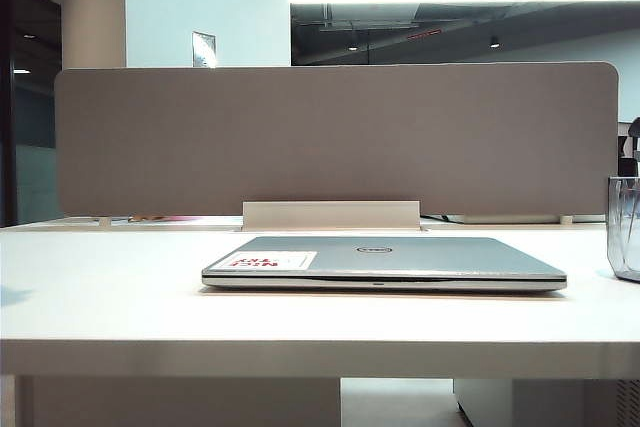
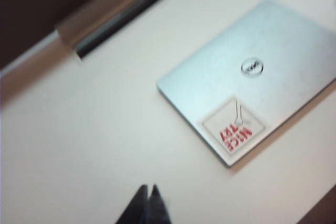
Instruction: Pick up the water cup and place it on the right side of the laptop.
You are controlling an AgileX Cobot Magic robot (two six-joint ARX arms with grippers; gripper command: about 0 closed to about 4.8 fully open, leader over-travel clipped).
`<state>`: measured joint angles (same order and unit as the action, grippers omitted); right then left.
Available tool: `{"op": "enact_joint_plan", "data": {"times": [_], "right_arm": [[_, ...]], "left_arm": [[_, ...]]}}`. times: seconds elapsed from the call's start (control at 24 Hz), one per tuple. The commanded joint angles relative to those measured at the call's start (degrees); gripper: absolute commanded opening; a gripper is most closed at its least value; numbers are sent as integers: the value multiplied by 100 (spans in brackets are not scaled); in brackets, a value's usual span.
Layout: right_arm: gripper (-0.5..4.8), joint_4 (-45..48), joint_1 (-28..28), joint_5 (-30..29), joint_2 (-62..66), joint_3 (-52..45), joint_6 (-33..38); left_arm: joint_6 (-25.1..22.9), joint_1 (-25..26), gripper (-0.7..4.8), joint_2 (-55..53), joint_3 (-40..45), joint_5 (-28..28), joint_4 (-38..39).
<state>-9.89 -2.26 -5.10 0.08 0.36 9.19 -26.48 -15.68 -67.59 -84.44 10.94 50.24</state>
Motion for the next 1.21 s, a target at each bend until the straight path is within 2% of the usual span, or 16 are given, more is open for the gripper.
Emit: {"op": "enact_joint_plan", "data": {"times": [0.04, 0.25, 0.46, 0.58, 0.71, 0.83, 0.88, 0.96, 1.08, 1.21], "right_arm": [[-1, 68, 0, 7, -11, -33, -22], [-1, 68, 0, 9, -11, -33, -22], [-1, 68, 0, 9, -11, -33, -22], [-1, 68, 0, 9, -11, -33, -22], [-1, 68, 0, 9, -11, -33, -22], [-1, 68, 0, 9, -11, -33, -22], [-1, 68, 0, 9, -11, -33, -22], [-1, 68, 0, 9, -11, -33, -22], [-1, 68, 0, 9, -11, -33, -22], [-1, 68, 0, 9, -11, -33, -22]], "left_arm": [[66, 247, -5, 426, 817, 26, -516], [269, 706, -5, 1115, 1834, 63, -876], [518, 1121, -5, 2461, 3276, 87, -1567], [1075, 1386, -5, 3574, 4437, 90, -2437], [1344, 1410, -5, 4426, 5412, 96, -3088], [1353, 1408, -5, 5045, 6129, 177, -4017], [1405, 1408, -4, 5154, 6247, 177, -4079], [1985, 1405, -5, 5399, 6688, 192, -4476], [2446, 1401, -4, 5724, 7040, 197, -4739], [2430, 1410, -5, 6078, 7281, 101, -4809]]}}
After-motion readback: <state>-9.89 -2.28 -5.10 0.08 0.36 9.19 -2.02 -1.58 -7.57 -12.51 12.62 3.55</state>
